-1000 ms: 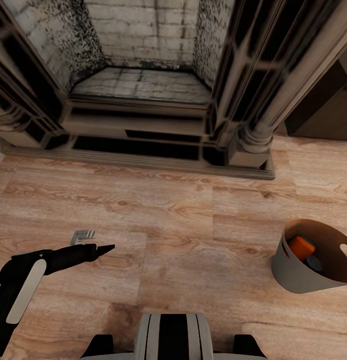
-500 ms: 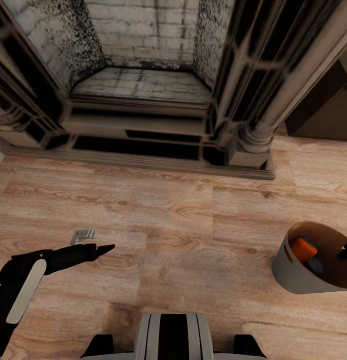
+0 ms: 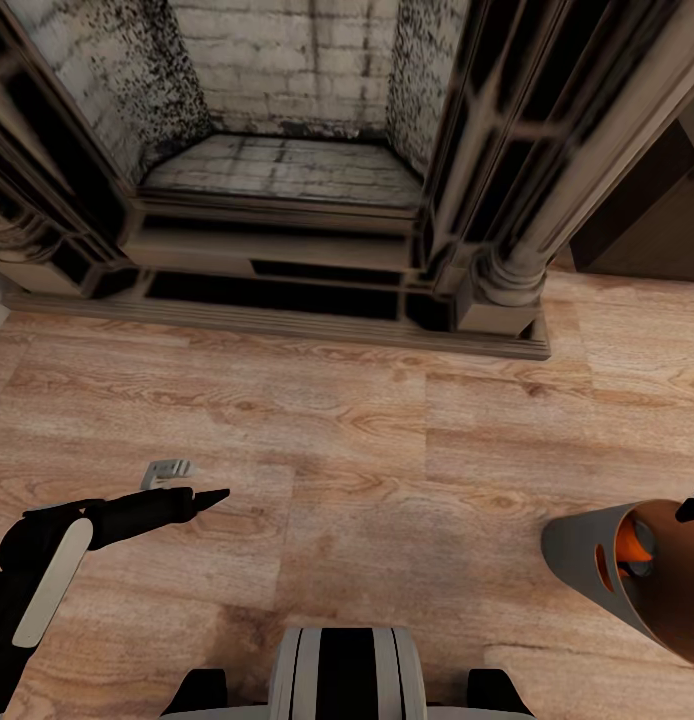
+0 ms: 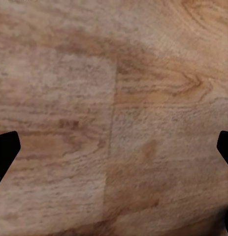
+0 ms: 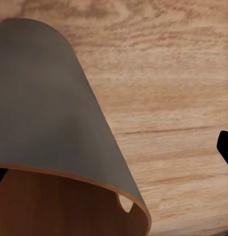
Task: Put the three can of soda from the living room inside the tash can in the kitchen.
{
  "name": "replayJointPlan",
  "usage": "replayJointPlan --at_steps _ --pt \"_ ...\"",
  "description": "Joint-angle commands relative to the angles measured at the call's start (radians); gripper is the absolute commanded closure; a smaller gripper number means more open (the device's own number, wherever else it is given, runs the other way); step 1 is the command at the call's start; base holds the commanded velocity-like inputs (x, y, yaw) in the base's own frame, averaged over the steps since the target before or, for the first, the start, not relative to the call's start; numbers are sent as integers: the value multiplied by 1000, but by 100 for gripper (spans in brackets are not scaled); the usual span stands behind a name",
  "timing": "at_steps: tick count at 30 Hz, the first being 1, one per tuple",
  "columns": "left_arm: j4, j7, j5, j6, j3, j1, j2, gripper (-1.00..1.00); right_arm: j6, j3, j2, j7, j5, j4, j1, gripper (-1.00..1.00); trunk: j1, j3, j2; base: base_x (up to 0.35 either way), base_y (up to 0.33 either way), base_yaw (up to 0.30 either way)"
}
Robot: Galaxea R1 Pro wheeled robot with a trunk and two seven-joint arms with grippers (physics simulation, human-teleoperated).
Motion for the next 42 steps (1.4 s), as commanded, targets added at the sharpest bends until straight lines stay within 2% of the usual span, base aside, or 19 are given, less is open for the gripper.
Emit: replayJointPlan --at_steps 1,14,17,38,42 --pt "0 0 0 0 0 0 0 -100 0 0 0 -2 0 0 0 -100 0 0 0 0 0 0" --pt "0 0 0 -1 -1 0 0 -100 0 4 0 -2 2 -1 0 -100 0 0 0 0 0 0" --pt "0 0 0 -1 -2 0 0 -100 0 3 0 -2 1 -1 0 -100 -1 12 1 0 0 0" --pt "0 0 0 6 -5 -2 0 -100 0 7 -2 -2 2 -1 1 -100 -82 77 148 0 0 0" --pt "0 0 0 6 -5 -2 -1 -100 0 8 -9 -2 2 -2 1 -100 -97 90 176 0 0 0"
